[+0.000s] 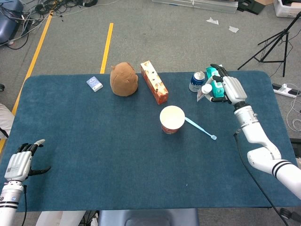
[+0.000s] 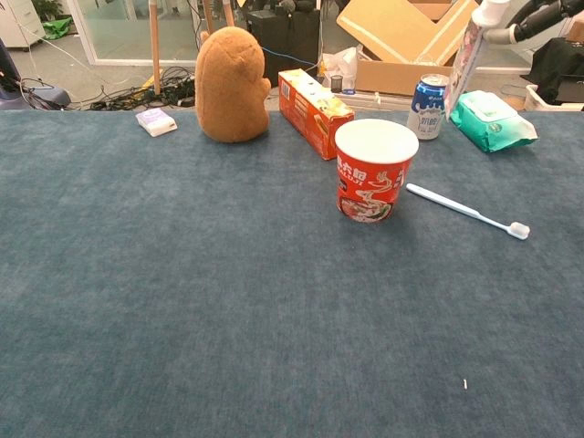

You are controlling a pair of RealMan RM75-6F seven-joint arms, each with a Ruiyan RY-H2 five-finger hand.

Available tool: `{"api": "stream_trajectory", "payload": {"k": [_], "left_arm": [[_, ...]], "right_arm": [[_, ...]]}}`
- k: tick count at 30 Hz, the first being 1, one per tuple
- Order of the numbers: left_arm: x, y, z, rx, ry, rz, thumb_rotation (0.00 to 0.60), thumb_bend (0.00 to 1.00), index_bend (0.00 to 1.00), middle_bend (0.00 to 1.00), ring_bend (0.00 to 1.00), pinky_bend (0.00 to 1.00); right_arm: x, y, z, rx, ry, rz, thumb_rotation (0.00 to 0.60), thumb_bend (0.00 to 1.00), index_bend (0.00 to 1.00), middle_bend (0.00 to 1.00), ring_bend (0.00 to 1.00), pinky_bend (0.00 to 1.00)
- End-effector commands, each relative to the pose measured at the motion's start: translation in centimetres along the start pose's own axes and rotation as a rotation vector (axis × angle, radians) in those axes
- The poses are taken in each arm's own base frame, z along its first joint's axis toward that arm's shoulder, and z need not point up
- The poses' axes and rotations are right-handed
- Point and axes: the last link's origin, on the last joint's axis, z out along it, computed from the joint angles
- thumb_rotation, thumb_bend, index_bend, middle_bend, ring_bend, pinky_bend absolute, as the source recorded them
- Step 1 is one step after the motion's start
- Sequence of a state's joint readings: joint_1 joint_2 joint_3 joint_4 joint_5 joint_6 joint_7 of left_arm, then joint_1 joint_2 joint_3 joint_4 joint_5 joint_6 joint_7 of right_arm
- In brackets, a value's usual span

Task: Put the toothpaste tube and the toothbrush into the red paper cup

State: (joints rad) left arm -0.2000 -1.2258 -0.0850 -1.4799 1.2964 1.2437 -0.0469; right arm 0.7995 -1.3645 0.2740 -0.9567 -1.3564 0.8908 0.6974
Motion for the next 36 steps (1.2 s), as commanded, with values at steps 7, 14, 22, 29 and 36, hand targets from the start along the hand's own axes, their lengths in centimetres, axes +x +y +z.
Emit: {"api": "stream_trajectory", "payload": {"k": [7, 14, 22, 29, 36], "left_arm": [[0.4, -0.7, -0.6, 0.009, 0.011, -0.006, 0.6, 0.02, 0.17, 0.28, 0.22, 0.13], [0.5, -0.9, -0.9, 0.012, 0.016, -0.006, 0.6, 0.03, 0.17, 0.28, 0.22, 0.13], [0.5, -1.0, -1.0, 0.015, 0.017, -0.01, 0.6, 0.03, 0.17, 0.28, 0.22, 0.13], [0.5, -1.2, -1.2, 0.019, 0.015, -0.016, 0.6, 0.03, 0.17, 0.28, 0.22, 0.13], [0.5, -1.6, -1.5, 0.029, 0.016, -0.021, 0.6, 0.03, 0.17, 0.28, 0.22, 0.13]], "right_arm": [[1.1, -4.3, 0.2, 0.095, 0.003, 0.137, 0.6, 0.21, 0.69, 0.1, 0.0, 0.33], [0.9, -6.2, -0.3, 0.149, -0.027, 0.251, 0.6, 0.21, 0.69, 0.1, 0.0, 0.33], [-0.6, -7.6, -0.6, 0.192, -0.06, 0.353, 0.6, 0.21, 0.69, 0.11, 0.0, 0.33], [-2.7, -8.4, -0.5, 0.202, -0.104, 0.433, 0.6, 0.21, 0.69, 0.11, 0.0, 0.33], [-5.0, -9.1, -0.4, 0.202, -0.15, 0.49, 0.6, 0.21, 0.69, 0.11, 0.0, 0.33]]}}
